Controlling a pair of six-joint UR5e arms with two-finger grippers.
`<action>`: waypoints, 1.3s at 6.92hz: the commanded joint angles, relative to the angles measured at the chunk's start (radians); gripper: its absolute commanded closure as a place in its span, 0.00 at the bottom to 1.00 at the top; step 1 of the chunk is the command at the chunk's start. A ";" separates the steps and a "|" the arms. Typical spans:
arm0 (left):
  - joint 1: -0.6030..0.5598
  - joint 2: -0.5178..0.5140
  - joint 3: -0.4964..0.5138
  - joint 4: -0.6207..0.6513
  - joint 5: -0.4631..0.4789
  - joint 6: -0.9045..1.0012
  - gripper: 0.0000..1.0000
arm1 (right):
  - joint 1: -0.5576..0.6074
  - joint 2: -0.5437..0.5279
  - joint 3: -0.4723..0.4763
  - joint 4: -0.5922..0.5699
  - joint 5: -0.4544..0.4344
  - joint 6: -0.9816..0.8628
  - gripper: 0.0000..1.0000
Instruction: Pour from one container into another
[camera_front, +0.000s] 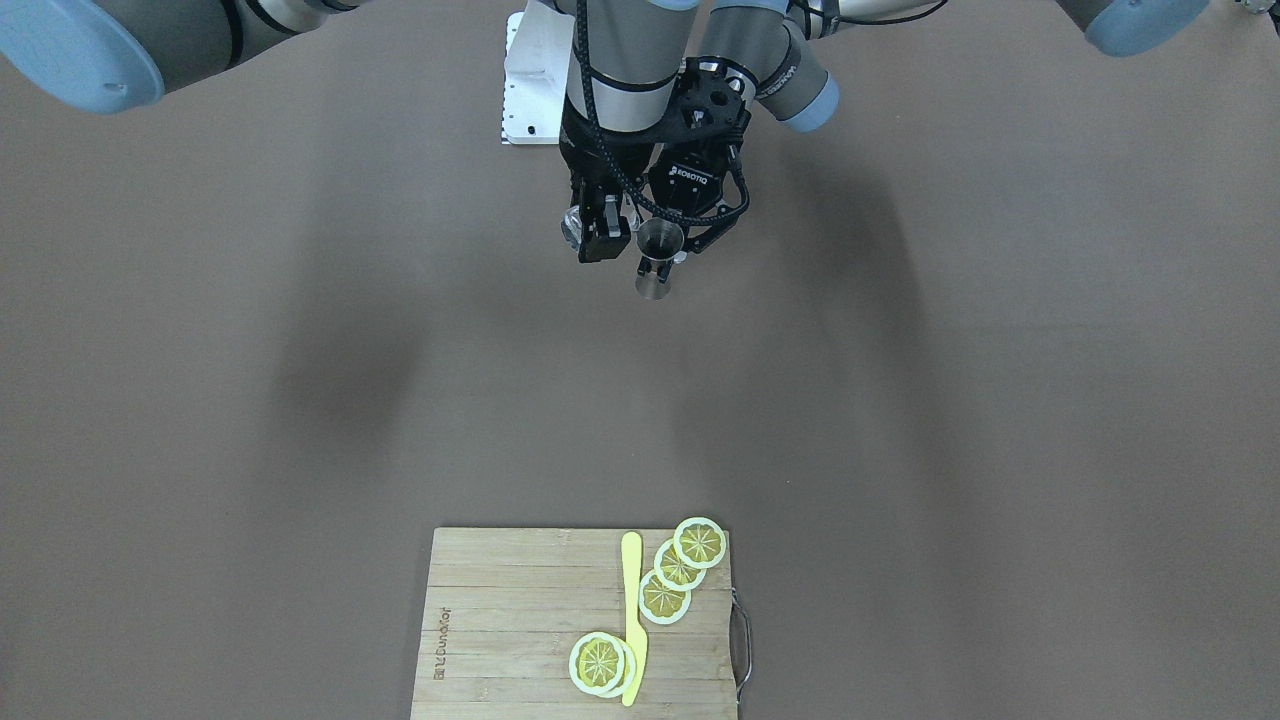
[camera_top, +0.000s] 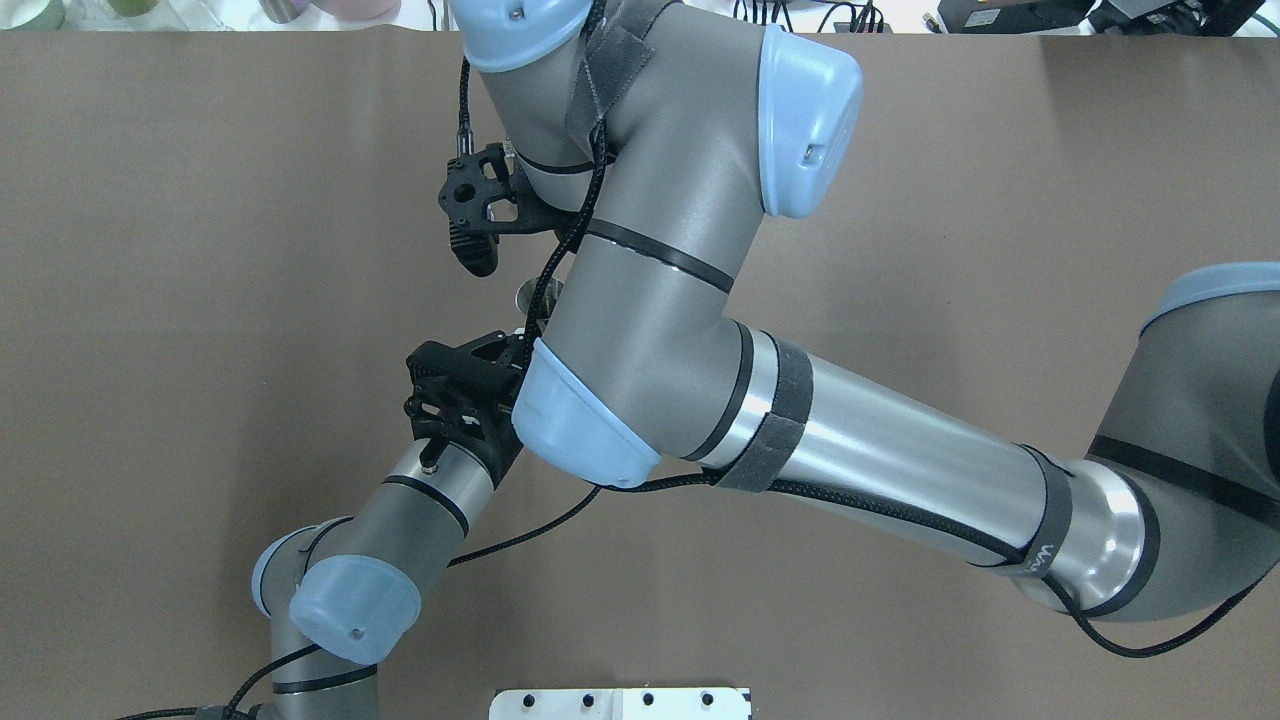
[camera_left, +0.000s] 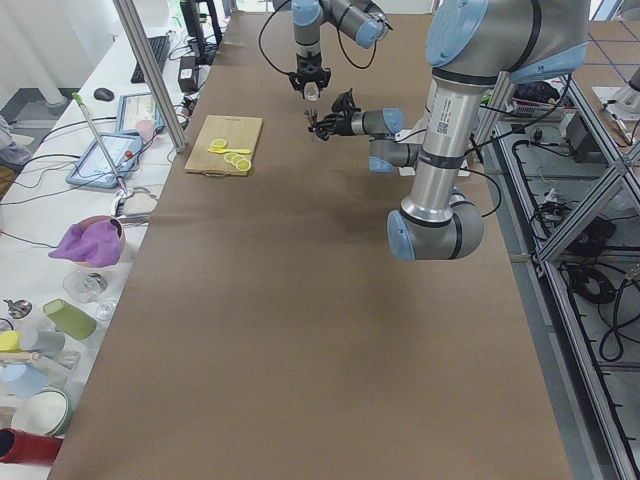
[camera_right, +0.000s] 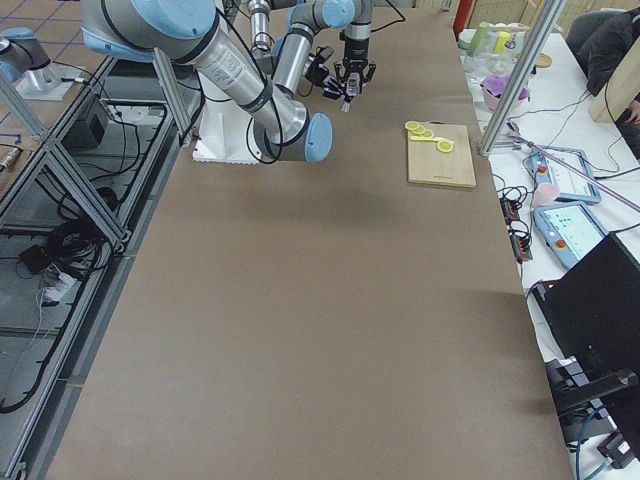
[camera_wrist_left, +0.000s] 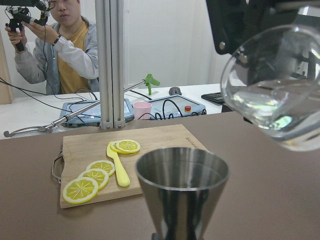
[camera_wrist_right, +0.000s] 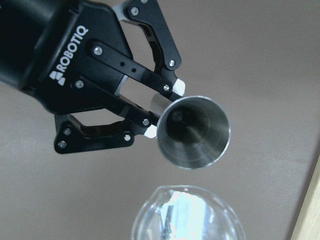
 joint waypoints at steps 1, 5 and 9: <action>0.002 -0.001 0.000 0.000 0.001 0.000 1.00 | -0.012 0.031 -0.039 -0.017 -0.016 -0.002 1.00; 0.008 -0.001 -0.003 0.000 0.001 0.000 1.00 | -0.024 0.057 -0.056 -0.051 -0.046 -0.024 1.00; 0.008 -0.001 -0.004 0.000 0.001 0.000 1.00 | -0.028 0.059 -0.056 -0.045 -0.047 -0.030 1.00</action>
